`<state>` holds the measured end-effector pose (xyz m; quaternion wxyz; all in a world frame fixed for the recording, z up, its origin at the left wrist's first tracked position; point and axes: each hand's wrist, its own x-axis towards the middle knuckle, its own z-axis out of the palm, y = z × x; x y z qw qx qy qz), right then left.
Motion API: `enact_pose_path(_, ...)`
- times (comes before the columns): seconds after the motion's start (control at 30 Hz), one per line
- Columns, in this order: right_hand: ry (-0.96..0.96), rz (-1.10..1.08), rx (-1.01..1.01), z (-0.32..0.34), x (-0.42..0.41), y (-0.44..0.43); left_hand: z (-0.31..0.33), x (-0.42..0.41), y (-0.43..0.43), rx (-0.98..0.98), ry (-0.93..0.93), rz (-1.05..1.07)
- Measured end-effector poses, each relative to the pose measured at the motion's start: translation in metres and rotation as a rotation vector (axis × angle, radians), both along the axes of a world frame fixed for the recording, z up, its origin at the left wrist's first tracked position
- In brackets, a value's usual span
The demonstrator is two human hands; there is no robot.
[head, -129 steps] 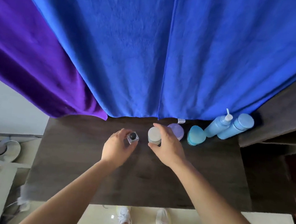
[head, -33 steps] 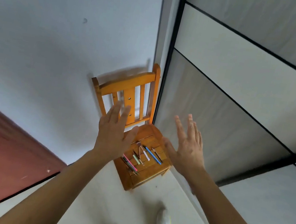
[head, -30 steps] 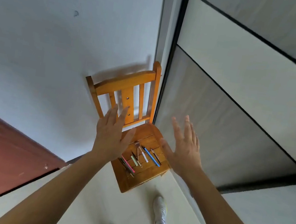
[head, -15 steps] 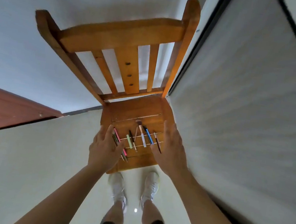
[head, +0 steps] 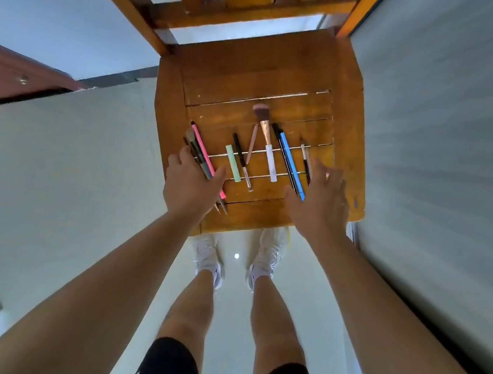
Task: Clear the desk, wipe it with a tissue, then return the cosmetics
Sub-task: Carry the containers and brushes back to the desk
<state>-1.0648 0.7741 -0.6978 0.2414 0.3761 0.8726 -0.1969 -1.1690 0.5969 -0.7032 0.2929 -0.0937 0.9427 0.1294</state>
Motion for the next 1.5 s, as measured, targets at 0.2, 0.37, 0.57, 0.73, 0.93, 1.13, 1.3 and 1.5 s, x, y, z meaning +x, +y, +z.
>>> enact_pose_path(0.2,0.105,0.042,0.004,-0.019,-0.004,-0.006,-0.027,-0.002,0.001,0.129,0.159,0.016)
enact_pose_path(0.37,0.162,-0.043,-0.018,-0.025,-0.016,-0.009,-0.030,-0.008,0.003,0.171,0.182,0.017)
enact_pose_path(0.57,0.147,-0.178,-0.079,-0.028,-0.022,-0.012,-0.028,-0.013,0.001,0.186,0.135,0.015)
enact_pose_path(0.73,0.176,-0.184,-0.114,-0.027,-0.027,-0.014,-0.029,-0.013,-0.001,0.206,0.145,0.011)
enact_pose_path(0.93,0.199,-0.198,-0.151,-0.028,-0.030,-0.022,-0.024,-0.011,-0.014,0.322,0.187,0.022)
enact_pose_path(1.13,0.258,-0.233,-0.121,-0.011,-0.027,-0.024,-0.003,-0.015,-0.021,0.369,0.230,0.002)
enact_pose_path(1.3,0.311,-0.250,-0.128,0.038,-0.029,-0.016,0.049,-0.028,-0.021,0.409,0.283,0.021)
enact_pose_path(1.5,0.463,-0.165,-0.125,0.172,-0.058,-0.019,0.201,-0.047,-0.029,0.524,0.438,0.148)
